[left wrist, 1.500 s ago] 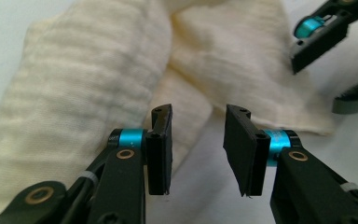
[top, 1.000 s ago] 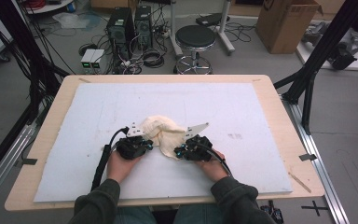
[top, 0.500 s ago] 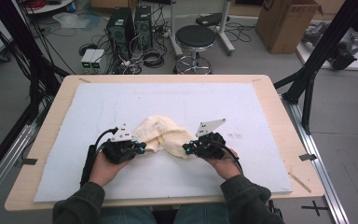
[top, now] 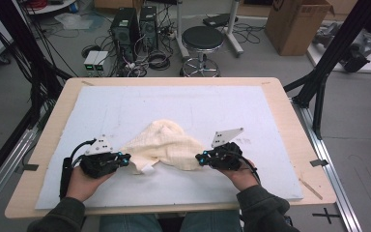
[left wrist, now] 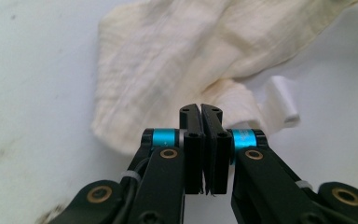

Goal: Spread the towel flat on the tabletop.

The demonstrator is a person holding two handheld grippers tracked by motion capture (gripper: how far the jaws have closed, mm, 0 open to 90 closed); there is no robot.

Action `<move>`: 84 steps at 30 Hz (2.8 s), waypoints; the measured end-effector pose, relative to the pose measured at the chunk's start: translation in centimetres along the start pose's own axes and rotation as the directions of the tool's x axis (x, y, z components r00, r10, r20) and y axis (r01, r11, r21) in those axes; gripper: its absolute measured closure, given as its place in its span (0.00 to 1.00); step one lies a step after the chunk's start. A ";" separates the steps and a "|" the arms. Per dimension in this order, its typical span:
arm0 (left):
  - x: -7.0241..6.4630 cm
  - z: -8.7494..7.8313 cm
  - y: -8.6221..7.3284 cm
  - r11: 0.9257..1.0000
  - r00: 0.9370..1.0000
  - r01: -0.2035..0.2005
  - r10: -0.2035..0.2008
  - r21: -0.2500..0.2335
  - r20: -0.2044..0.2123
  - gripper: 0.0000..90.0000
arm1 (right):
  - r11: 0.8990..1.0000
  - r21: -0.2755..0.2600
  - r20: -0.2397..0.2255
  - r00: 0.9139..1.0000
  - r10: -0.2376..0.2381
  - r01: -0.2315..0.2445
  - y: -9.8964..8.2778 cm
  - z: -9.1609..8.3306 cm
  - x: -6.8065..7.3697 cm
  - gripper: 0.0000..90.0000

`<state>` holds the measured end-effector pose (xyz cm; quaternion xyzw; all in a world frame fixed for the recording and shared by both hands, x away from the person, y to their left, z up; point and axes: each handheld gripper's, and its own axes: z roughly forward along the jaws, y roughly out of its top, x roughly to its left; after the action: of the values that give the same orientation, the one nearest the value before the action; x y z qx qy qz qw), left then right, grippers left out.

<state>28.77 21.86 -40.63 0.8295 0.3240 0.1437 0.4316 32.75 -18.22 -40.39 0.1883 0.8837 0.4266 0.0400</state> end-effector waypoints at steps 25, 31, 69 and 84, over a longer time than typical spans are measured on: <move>-3.0 3.9 -0.6 0.997 0.984 -0.042 0.031 0.062 0.174 0.67 | 1.000 0.001 -0.028 1.000 -0.011 0.011 -0.9 1.4 -0.2 0.76; -3.2 4.4 -1.0 0.993 0.983 -0.058 0.038 0.107 0.182 0.58 | 0.995 0.079 -0.059 0.997 -0.053 0.058 -1.4 2.7 0.4 0.73; -3.2 -0.9 -1.5 0.995 0.974 -0.096 0.096 -0.007 0.206 0.93 | 0.999 0.011 -0.142 0.989 -0.031 0.033 -2.3 -2.1 1.9 0.98; -4.3 -4.0 -3.2 0.995 0.964 -0.101 0.103 -0.019 0.245 0.77 | 0.998 0.020 -0.193 0.979 -0.061 0.066 -2.0 -1.1 5.2 0.85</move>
<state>22.12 22.80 -40.74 0.8552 0.2246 0.0630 0.4628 27.05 -18.30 -40.77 0.1183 0.8946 0.4295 -0.0344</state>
